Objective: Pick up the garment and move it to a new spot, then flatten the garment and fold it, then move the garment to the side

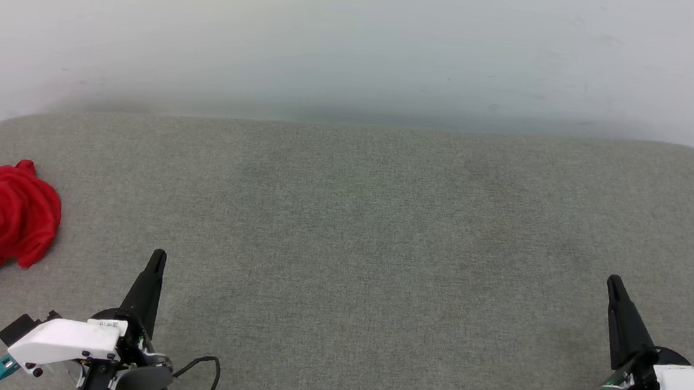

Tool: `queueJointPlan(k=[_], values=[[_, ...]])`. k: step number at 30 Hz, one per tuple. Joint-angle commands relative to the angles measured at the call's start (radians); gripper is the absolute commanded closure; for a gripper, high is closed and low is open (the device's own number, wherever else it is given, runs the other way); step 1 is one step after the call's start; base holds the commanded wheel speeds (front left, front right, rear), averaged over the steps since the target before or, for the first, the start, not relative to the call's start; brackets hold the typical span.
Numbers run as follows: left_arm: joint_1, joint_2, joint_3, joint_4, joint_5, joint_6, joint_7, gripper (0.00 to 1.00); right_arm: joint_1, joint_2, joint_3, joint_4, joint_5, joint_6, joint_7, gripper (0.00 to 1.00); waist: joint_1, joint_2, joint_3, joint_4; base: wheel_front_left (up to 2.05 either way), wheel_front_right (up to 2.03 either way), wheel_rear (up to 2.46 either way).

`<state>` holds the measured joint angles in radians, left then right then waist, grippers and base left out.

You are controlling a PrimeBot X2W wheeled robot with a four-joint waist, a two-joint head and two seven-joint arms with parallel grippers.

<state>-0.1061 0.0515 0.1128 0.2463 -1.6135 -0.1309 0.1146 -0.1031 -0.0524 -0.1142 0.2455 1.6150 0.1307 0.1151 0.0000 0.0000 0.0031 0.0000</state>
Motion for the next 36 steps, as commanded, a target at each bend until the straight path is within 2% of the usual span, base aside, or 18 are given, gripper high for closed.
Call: queueJointPlan(k=[1,23,24,31,36], values=[[-0.008,-0.001,0.004,0.0,0.002,-0.002,0.002,1.0,-0.013,0.003,0.0,0.001,-0.005,0.0,0.001,1.0,0.0,0.0,0.0,0.0,0.0,0.0,0.0],[-0.008,-0.001,0.003,0.0,0.002,-0.002,0.002,1.0,-0.013,0.003,0.0,0.001,-0.005,0.0,0.001,1.0,0.0,0.0,0.0,0.0,0.0,0.0,0.0],[0.0,0.0,0.0,0.001,0.0,0.0,0.0,0.0,0.0,0.0,0.0,0.001,0.0,0.0,0.0,0.0,0.0,0.0,0.0,0.0,0.0,0.0,0.0],[0.028,-0.003,-0.01,0.006,0.015,0.0,-0.022,0.0,0.029,0.001,0.006,0.02,-0.016,0.0,-0.022,0.0,0.0,0.0,0.0,0.0,0.0,0.0,0.0],[0.034,-0.003,0.0,-0.009,0.068,0.001,-0.047,0.0,0.036,0.001,-0.001,0.017,-0.056,0.0,-0.047,0.0,0.0,0.0,0.001,0.0,0.0,0.0,0.0]])
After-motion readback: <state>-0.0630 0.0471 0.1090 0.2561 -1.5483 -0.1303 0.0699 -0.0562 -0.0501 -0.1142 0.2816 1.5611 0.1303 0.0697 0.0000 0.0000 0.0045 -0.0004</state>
